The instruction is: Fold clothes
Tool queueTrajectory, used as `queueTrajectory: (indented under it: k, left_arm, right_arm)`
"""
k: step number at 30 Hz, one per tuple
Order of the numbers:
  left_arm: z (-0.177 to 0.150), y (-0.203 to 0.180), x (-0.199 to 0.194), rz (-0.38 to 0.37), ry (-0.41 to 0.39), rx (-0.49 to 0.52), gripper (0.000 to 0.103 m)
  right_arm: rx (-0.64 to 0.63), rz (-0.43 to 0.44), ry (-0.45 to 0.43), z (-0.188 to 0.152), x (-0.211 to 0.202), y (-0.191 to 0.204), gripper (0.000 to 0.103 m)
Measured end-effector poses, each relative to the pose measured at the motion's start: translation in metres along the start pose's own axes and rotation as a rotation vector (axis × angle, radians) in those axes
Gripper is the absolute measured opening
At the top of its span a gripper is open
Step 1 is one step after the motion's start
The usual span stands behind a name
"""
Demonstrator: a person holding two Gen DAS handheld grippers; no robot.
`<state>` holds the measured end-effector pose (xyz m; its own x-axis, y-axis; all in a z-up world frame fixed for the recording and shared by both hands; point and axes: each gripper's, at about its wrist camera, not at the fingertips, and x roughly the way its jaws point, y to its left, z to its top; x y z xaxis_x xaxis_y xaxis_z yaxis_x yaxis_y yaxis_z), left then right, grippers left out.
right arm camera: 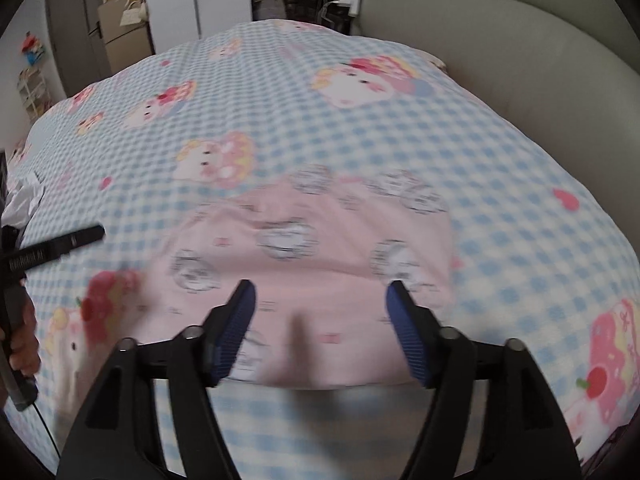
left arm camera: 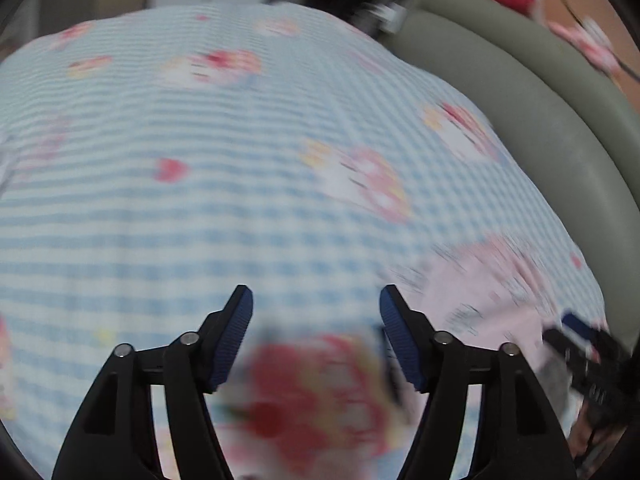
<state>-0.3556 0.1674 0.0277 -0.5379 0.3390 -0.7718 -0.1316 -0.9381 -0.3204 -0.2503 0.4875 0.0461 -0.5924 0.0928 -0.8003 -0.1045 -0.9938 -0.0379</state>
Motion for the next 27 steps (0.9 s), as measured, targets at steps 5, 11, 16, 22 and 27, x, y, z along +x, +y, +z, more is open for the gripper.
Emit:
queueTrajectory:
  k: [5, 11, 16, 22, 27]
  left_arm:
    - [0.013, 0.073, -0.05, 0.139, -0.056, -0.045, 0.074]
    - [0.001, 0.149, -0.107, 0.24, -0.072, -0.065, 0.077]
    - [-0.015, 0.19, -0.146, 0.28, -0.075, -0.062, 0.078]
    - [-0.043, 0.207, -0.18, 0.301, -0.08, -0.046, 0.08]
    - [-0.082, 0.196, -0.208, 0.357, -0.068, -0.01, 0.08]
  right_arm:
    - [-0.018, 0.017, -0.021, 0.009, -0.002, 0.068, 0.084]
    - [-0.006, 0.088, -0.014, 0.016, -0.01, 0.157, 0.084]
    - [-0.04, 0.118, -0.023, 0.006, -0.037, 0.221, 0.084]
    - [-0.059, 0.117, -0.03, -0.015, -0.066, 0.266, 0.085]
    - [-0.045, 0.118, -0.048, -0.04, -0.096, 0.279, 0.085]
